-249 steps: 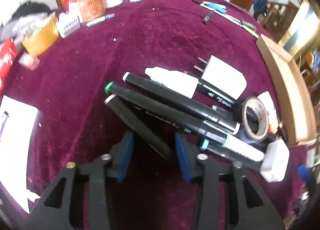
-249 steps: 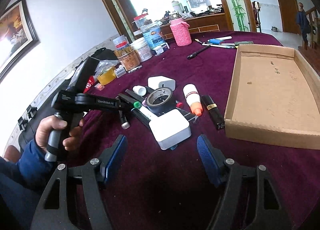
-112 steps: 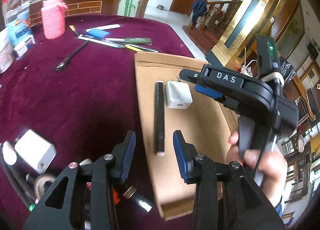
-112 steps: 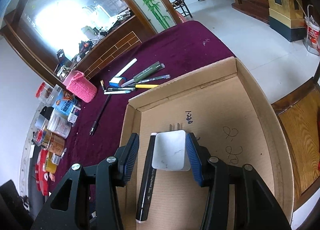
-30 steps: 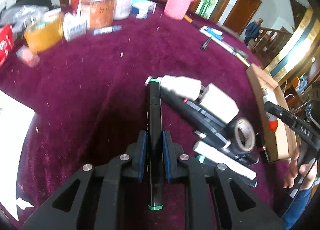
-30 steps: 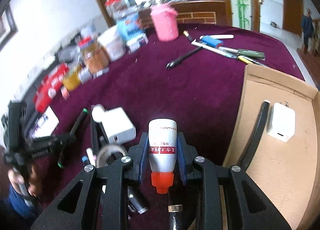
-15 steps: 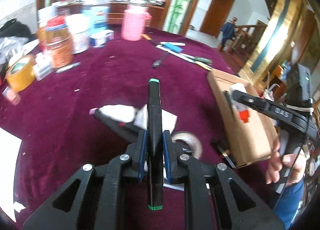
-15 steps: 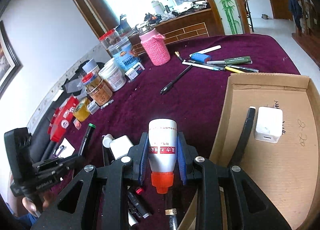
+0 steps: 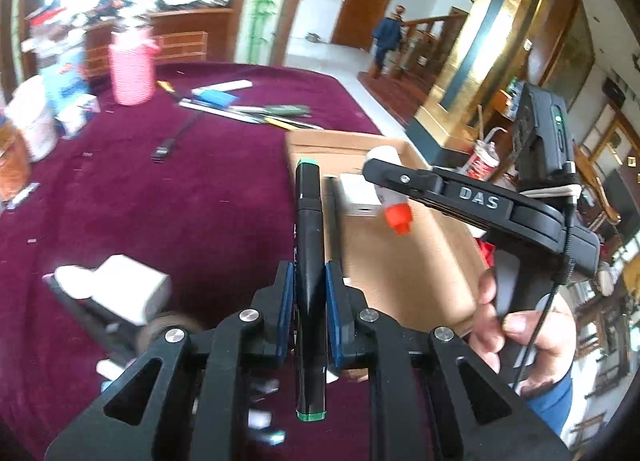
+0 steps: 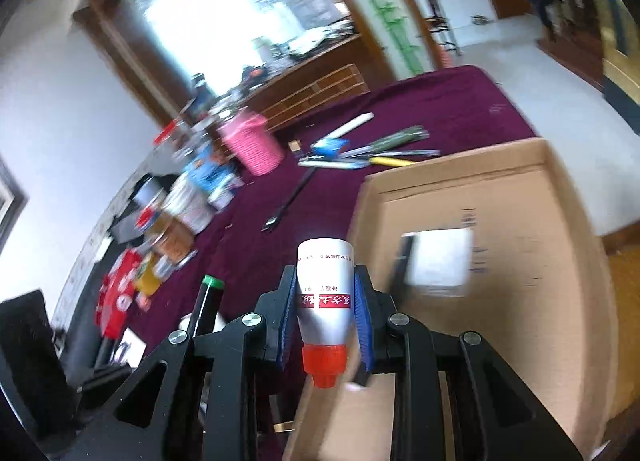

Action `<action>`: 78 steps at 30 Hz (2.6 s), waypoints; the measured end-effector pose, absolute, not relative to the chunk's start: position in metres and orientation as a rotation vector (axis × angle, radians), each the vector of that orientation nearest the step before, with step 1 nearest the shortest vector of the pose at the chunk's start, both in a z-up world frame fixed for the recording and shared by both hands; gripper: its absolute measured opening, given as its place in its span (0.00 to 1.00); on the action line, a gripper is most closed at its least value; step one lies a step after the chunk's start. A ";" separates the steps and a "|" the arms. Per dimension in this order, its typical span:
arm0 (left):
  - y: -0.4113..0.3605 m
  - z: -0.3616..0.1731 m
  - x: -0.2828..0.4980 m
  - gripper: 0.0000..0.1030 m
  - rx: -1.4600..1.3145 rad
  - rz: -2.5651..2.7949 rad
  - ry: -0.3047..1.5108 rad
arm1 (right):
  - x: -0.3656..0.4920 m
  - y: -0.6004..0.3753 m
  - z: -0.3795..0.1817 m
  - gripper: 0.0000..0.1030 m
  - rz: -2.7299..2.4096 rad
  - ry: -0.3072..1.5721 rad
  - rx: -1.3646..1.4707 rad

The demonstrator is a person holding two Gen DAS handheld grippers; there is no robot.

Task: Organize rigid objects
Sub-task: 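Lower the marker and white glue bottle into the tray beside the charger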

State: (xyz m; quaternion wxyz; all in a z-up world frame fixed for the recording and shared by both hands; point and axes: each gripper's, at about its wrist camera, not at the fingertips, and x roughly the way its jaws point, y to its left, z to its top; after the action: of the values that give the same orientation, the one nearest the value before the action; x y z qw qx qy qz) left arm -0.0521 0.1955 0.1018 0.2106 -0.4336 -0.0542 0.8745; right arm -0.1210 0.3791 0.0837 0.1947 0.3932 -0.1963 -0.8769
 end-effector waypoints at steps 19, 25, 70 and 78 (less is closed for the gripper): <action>0.280 0.046 -0.088 0.13 -1.442 2.213 -0.161 | -0.147 0.437 0.042 0.23 -2.649 -0.548 1.447; 0.278 0.038 -0.087 0.13 -1.468 2.217 -0.163 | -0.146 0.434 0.041 0.23 -2.652 -0.502 1.484; 0.267 0.033 -0.091 0.14 -1.509 2.225 -0.186 | -0.143 0.420 0.042 0.25 -2.623 -0.426 1.511; 0.264 0.051 -0.080 0.14 -1.456 2.242 -0.168 | -0.143 0.421 0.050 0.25 -2.610 -0.479 1.435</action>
State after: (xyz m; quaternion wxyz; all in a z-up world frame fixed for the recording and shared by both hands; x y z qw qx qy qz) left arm -0.0803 0.2637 0.0510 0.2294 -0.5291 -0.0610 0.8147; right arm -0.1426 0.4205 0.0502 0.0623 0.4746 -0.1585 -0.8636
